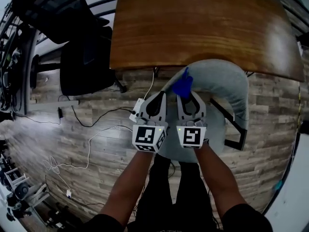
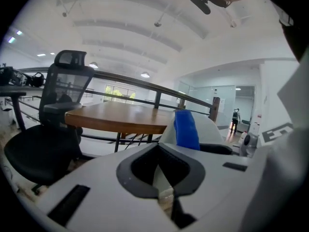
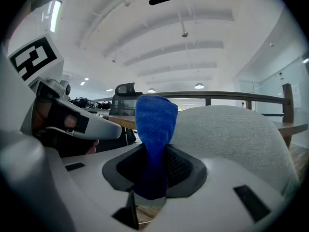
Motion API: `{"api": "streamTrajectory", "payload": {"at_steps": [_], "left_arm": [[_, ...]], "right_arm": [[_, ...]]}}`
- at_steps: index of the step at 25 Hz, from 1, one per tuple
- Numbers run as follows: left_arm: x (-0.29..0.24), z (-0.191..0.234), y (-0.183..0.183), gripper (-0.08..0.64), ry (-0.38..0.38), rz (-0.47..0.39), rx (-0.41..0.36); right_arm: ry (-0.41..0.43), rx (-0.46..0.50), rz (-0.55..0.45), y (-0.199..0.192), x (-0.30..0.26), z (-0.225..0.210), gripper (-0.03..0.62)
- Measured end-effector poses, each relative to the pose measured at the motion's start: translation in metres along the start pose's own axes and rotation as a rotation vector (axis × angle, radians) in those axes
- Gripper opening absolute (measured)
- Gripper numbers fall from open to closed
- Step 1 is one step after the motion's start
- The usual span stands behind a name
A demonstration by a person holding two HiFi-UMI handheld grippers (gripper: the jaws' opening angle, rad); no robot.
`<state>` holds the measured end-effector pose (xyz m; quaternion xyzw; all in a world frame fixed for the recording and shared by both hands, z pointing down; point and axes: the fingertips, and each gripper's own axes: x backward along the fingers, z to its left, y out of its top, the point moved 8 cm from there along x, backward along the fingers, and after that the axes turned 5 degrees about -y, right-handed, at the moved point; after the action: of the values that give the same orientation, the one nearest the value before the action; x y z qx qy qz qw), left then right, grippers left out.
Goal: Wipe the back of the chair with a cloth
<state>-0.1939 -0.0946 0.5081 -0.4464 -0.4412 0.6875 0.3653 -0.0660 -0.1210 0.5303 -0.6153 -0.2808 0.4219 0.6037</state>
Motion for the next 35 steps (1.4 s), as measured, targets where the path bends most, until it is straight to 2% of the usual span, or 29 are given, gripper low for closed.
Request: {"api": "streamTrajectory", "payload": {"at_steps": [6, 10, 18, 24, 27, 31, 35], "left_arm": [[0.011, 0.019, -0.008, -0.002, 0.046, -0.007, 0.021], [0.010, 0.021, -0.018, -0.002, 0.054, -0.002, 0.043], [-0.004, 0.005, -0.020, -0.002, 0.026, -0.001, -0.008], [-0.014, 0.004, -0.023, -0.002, 0.020, 0.006, 0.006], [-0.018, 0.002, -0.026, -0.002, 0.012, 0.011, -0.003], [-0.021, -0.001, -0.030, -0.002, 0.023, 0.028, -0.023], [-0.026, -0.003, -0.031, -0.002, 0.008, 0.034, -0.028]], "right_arm": [[0.056, 0.015, 0.072, -0.011, -0.020, 0.028, 0.117], [0.021, 0.005, 0.069, -0.016, -0.024, 0.028, 0.117], [-0.003, 0.005, 0.054, -0.023, -0.023, 0.018, 0.117], [-0.019, -0.019, 0.050, -0.024, -0.024, 0.012, 0.117], [-0.034, -0.021, 0.051, -0.027, -0.025, 0.002, 0.117], [-0.099, -0.051, 0.086, -0.032, -0.026, -0.019, 0.117], [-0.111, -0.053, 0.081, -0.034, -0.028, -0.027, 0.117]]}}
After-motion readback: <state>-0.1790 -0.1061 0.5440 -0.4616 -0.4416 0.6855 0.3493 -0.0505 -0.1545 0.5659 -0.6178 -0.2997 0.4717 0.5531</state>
